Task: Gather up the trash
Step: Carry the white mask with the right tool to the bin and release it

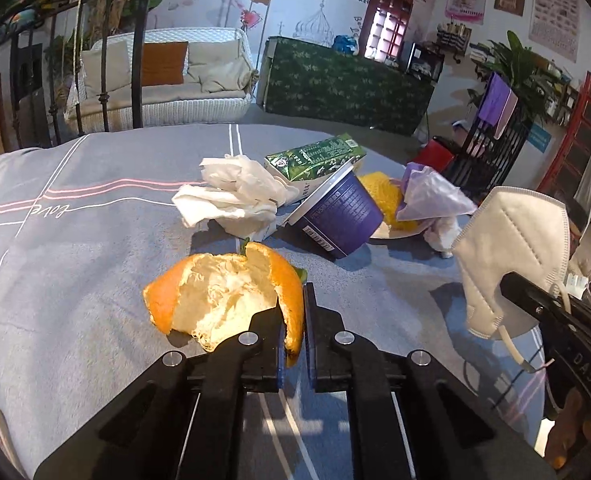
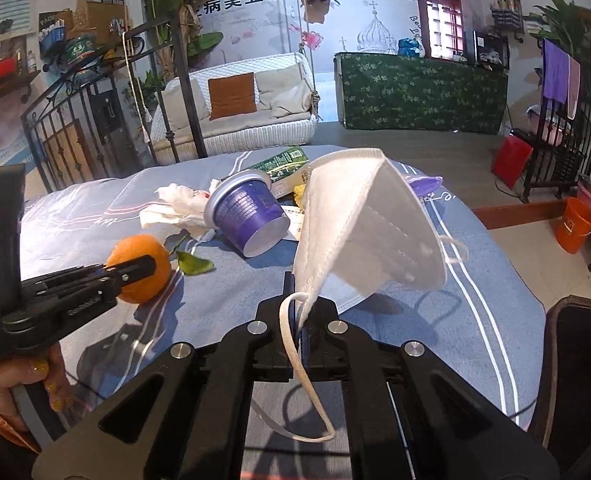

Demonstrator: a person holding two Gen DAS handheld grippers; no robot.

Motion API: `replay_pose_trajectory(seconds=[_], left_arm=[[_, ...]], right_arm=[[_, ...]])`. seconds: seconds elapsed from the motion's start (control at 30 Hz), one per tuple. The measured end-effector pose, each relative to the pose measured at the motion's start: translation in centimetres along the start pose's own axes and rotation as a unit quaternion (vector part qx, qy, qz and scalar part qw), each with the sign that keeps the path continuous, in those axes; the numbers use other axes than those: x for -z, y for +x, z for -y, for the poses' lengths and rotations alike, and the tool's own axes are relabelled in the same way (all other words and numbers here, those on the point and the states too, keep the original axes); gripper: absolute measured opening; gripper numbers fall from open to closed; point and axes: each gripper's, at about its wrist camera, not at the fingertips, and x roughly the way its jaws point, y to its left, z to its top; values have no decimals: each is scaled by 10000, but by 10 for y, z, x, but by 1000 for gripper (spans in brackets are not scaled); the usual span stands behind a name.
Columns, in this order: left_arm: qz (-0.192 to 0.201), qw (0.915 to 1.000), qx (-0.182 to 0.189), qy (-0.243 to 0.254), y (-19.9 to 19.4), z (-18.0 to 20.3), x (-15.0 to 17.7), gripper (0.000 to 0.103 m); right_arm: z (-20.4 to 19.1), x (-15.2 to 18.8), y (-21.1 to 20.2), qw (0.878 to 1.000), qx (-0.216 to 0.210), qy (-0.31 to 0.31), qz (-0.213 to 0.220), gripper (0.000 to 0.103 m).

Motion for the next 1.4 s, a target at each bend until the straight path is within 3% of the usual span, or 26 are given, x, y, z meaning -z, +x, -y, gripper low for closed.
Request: replay_pose_trajectory(seconds=[0.4,0.8,1.07,1.4], left_arm=[[292,9992,193,-197,-44,5,25,7],[509,9971,558,-114,-70,32,35,7],[623,9915,1136,147,-74,77,32,7],[825,9786,1746,713,-74,145,21,7]], right_arm=[[0,22,-46,9998,-193,15,90,3],[22,40,-88,9993,-52,225,311,3],[65,52,-125,9962,488,502,511,3],[163,73,-161,9766,1743,1106,605,3]])
